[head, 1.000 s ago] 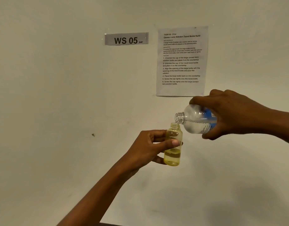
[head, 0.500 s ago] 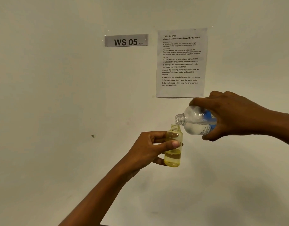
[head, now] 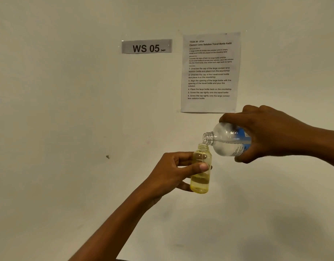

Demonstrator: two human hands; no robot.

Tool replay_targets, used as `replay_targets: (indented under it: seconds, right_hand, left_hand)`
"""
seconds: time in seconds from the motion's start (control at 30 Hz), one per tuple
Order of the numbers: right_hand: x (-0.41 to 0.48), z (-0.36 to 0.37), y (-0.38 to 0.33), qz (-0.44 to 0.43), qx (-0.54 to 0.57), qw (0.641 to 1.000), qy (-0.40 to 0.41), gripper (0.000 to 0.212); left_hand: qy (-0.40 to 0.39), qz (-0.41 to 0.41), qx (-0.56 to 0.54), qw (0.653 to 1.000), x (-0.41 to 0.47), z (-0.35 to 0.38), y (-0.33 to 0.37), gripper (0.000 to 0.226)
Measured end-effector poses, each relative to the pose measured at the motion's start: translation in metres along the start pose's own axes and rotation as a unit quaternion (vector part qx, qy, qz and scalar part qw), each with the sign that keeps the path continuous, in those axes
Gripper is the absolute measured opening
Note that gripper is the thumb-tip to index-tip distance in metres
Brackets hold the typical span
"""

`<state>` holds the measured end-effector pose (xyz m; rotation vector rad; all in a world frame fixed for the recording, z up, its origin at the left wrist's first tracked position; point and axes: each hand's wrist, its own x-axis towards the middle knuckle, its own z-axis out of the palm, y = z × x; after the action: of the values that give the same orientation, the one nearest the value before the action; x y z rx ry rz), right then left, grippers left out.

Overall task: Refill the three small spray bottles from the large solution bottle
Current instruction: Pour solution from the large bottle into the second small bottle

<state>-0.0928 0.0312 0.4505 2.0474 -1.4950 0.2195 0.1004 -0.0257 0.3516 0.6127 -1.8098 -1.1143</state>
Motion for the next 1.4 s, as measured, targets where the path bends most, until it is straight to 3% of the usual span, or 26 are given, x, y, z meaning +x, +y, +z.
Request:
replay_targets:
  seconds: [1.4]
  right_hand:
    - [-0.0003,-0.0021,0.0009,0.005,-0.002,1.000,-0.004,0.074]
  left_hand:
    - [0.004,0.007,0.008,1.000,-0.0016,0.0004,0.0020,0.023]
